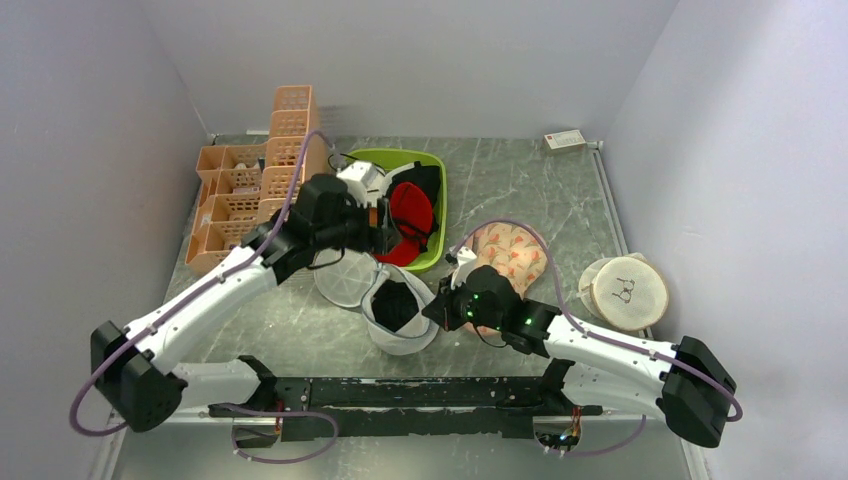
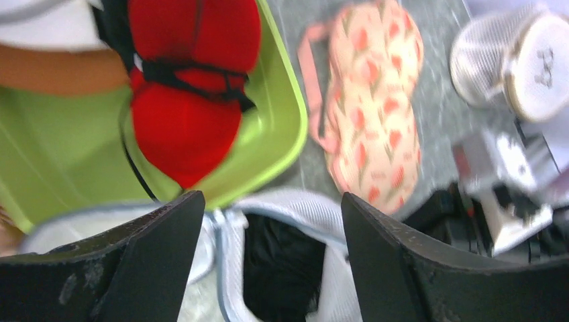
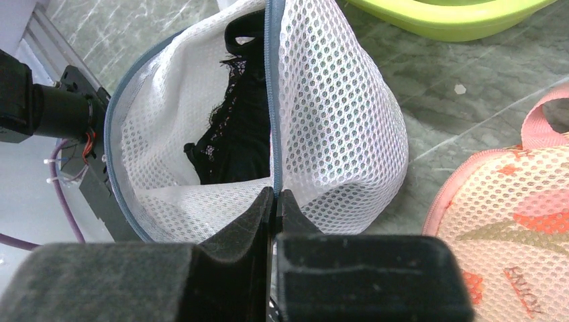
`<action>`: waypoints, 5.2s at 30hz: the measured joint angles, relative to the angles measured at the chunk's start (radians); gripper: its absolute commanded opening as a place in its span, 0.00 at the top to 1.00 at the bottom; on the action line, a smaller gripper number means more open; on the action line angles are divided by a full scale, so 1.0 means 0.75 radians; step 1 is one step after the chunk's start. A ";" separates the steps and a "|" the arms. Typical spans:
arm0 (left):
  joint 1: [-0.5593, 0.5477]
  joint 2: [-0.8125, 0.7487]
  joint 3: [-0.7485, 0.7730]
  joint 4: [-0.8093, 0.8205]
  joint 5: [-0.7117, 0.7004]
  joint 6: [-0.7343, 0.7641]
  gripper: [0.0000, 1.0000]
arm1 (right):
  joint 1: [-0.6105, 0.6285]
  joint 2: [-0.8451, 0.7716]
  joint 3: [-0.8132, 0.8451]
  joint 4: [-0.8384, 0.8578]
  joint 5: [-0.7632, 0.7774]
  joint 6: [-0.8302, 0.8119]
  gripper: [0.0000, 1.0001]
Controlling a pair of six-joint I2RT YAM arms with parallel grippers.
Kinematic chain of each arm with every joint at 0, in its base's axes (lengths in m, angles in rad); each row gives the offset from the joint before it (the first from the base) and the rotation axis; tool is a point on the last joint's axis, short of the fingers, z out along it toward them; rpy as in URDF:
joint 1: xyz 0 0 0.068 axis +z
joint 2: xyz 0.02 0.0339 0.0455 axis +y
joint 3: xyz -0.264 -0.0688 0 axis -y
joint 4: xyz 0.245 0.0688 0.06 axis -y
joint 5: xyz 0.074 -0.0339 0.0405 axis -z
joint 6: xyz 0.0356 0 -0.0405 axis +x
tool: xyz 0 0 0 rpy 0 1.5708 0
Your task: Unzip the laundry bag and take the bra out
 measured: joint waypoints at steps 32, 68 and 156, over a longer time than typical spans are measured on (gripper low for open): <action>-0.436 0.188 -0.259 -0.214 -0.484 -0.178 0.49 | 0.015 0.009 0.004 -0.024 -0.063 -0.005 1.00; -0.451 -0.502 -0.304 -0.078 -0.261 -0.158 0.93 | 0.033 0.021 0.033 -0.024 0.019 -0.014 1.00; 0.085 -0.728 -0.732 -0.167 -0.342 -0.376 0.21 | 0.035 -0.117 -0.053 -0.028 0.049 -0.019 1.00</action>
